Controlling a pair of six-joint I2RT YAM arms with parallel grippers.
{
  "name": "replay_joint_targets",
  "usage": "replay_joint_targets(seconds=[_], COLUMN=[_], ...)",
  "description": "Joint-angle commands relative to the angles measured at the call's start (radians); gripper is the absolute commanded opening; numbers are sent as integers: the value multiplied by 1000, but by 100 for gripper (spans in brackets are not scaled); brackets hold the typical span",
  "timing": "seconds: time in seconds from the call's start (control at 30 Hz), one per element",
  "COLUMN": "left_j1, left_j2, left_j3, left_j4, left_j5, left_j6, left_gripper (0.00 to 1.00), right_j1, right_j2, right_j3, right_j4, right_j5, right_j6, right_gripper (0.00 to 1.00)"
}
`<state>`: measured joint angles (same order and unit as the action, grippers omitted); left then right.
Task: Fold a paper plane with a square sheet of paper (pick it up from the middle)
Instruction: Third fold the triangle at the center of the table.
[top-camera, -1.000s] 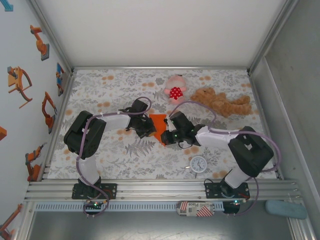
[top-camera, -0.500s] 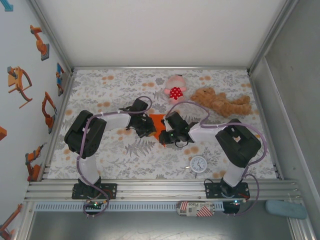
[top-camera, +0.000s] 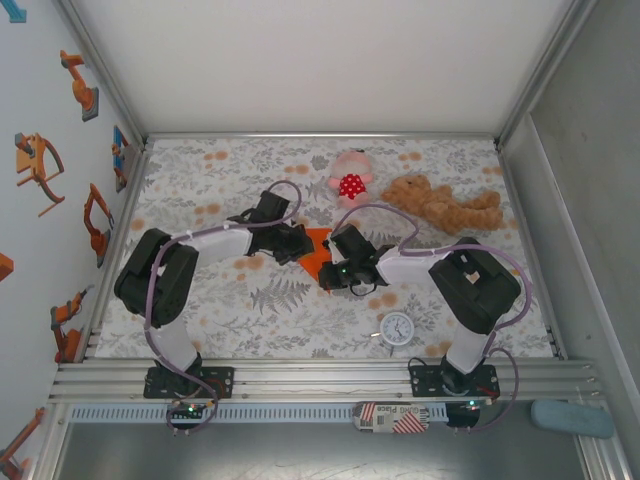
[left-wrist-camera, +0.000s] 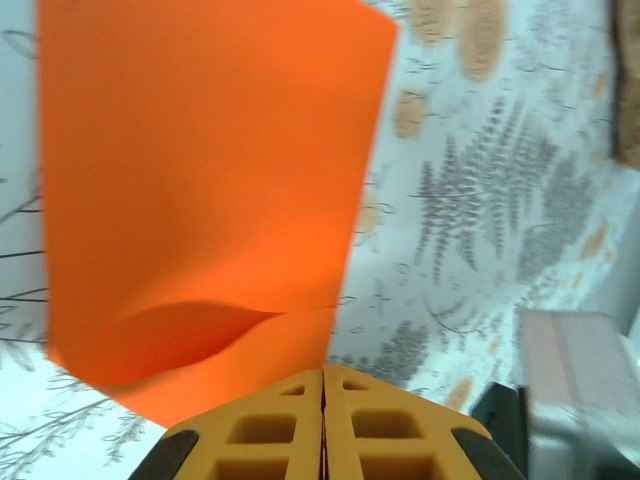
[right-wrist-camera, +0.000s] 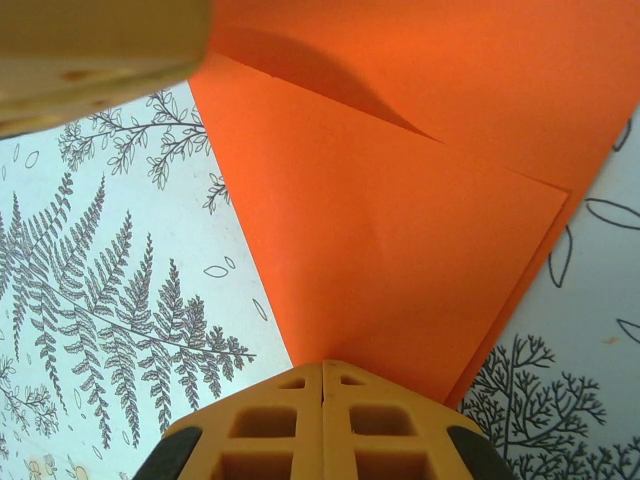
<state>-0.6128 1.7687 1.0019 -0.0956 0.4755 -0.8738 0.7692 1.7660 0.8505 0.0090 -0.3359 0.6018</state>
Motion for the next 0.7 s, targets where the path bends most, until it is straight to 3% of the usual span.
replay_joint_targets(seconds=[0.0,0.37,0.67], left_j1=[-15,-40,-44], left_j2=[-9,20,56], left_j3=[-71,-100,-106], left_j4=[115,97,88], left_j5=[39,93,54], left_j6=[9,102,104], left_gripper=[7,4,4], right_j1=[4,4,4], right_j2=[41,47,49], right_j3=[-7,11,4], right_j4=[-90,-139,-154], right_j5=[41,41,51], right_j6=[-8,-34,-34], right_gripper=[0,0,0])
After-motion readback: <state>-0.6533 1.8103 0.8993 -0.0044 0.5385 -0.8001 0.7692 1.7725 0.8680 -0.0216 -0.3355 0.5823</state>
